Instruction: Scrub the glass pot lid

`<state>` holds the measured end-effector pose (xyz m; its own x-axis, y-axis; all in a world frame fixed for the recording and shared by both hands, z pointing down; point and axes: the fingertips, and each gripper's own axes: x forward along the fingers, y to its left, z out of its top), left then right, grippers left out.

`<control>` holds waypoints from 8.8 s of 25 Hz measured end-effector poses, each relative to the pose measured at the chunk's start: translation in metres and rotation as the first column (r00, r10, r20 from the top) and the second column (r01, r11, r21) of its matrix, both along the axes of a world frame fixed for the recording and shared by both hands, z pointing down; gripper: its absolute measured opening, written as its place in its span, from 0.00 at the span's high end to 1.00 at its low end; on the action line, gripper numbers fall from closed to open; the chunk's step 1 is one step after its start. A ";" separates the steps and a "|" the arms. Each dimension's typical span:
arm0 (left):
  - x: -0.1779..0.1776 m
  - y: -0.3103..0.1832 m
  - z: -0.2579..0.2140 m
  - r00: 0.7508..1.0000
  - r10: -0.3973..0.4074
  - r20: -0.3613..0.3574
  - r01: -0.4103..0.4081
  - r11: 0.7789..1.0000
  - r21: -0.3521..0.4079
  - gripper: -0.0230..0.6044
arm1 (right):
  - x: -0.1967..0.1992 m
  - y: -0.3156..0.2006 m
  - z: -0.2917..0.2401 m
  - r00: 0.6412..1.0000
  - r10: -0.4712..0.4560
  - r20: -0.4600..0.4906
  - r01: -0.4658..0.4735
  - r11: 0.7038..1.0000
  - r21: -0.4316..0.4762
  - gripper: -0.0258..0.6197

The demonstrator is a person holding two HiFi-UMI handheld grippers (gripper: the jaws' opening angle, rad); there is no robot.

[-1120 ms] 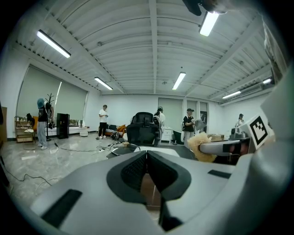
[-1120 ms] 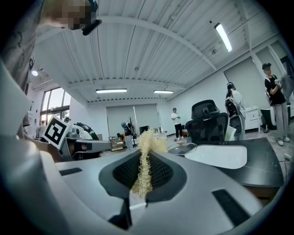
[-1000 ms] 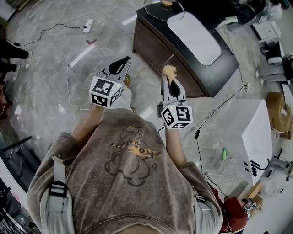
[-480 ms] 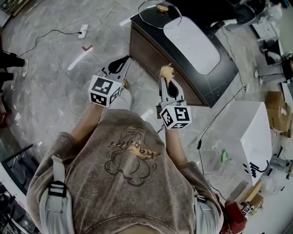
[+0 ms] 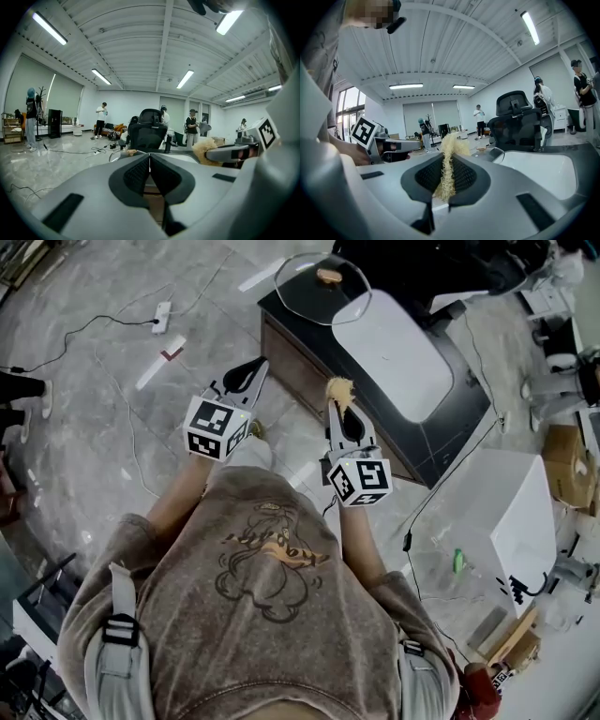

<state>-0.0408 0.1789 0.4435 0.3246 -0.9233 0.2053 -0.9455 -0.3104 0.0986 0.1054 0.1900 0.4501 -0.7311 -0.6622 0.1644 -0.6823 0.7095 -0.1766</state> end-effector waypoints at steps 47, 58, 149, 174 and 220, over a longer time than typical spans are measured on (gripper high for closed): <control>-0.036 -0.285 -0.004 0.983 0.176 -0.048 -0.177 0.984 -0.017 0.93 | -0.046 -0.278 0.001 0.996 0.083 -0.019 -0.083 0.997 -0.007 0.90; -0.026 -0.320 -0.004 0.980 0.199 -0.011 -0.200 0.979 -0.041 0.93 | -0.043 -0.309 0.009 0.998 0.063 -0.002 -0.063 0.997 -0.043 0.90; 0.031 -0.377 0.183 0.514 0.847 0.136 -0.632 0.481 -0.608 0.66 | -0.148 -0.314 0.179 0.947 -0.243 -0.209 0.095 0.837 -0.539 0.90; 0.031 -0.378 0.184 0.512 0.846 0.148 -0.638 0.490 -0.595 0.66 | -0.077 -0.366 0.183 0.933 -0.243 -0.264 0.038 0.798 -0.601 0.90; 0.029 -0.378 0.189 0.546 0.811 0.211 -0.618 0.560 -0.551 0.67 | -0.178 -0.457 0.187 0.739 -0.622 -0.257 0.235 0.596 -0.768 0.90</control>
<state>-0.0116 -0.1989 0.6324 0.6323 -0.2195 0.7429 -0.3802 -0.9235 0.0507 -0.0726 -0.2669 0.6373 -0.5921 0.1434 0.7930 -0.4494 0.7581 -0.4726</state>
